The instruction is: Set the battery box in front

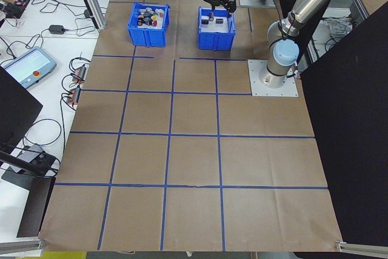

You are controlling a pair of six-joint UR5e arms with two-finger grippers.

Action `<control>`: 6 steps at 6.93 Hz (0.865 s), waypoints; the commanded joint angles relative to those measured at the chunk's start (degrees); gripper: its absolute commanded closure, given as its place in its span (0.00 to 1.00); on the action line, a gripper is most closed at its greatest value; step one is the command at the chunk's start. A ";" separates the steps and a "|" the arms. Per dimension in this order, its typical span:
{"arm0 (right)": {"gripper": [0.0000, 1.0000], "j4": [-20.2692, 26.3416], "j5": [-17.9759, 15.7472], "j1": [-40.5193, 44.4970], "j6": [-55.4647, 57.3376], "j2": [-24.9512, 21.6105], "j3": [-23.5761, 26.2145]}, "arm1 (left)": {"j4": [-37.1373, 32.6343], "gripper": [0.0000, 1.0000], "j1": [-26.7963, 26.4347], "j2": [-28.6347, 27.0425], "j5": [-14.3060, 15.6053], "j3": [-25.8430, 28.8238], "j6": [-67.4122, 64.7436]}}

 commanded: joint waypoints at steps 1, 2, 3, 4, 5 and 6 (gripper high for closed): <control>0.00 -0.15 -0.71 1.77 -11.03 1.60 0.95 | 2.87 0.00 -0.70 4.68 -2.91 -8.35 -16.55; 0.00 -0.15 -0.54 1.77 -13.63 1.60 2.97 | 7.40 0.00 -3.32 4.34 -5.70 -11.07 -24.45; 0.00 -0.94 -0.54 1.77 -13.65 1.60 4.73 | 18.15 0.00 -6.04 3.99 -6.25 -15.02 -28.19; 0.00 -4.08 -0.54 1.86 -13.13 2.21 5.35 | 22.61 0.00 -6.94 3.81 -6.43 -18.54 -31.44; 0.00 -7.94 -0.63 1.77 -12.43 5.00 5.88 | 25.18 0.00 -7.64 3.81 -6.52 -20.83 -32.00; 0.00 -13.11 -0.72 1.86 -12.07 7.73 6.06 | 26.86 0.00 -8.78 3.64 -7.39 -22.16 -33.83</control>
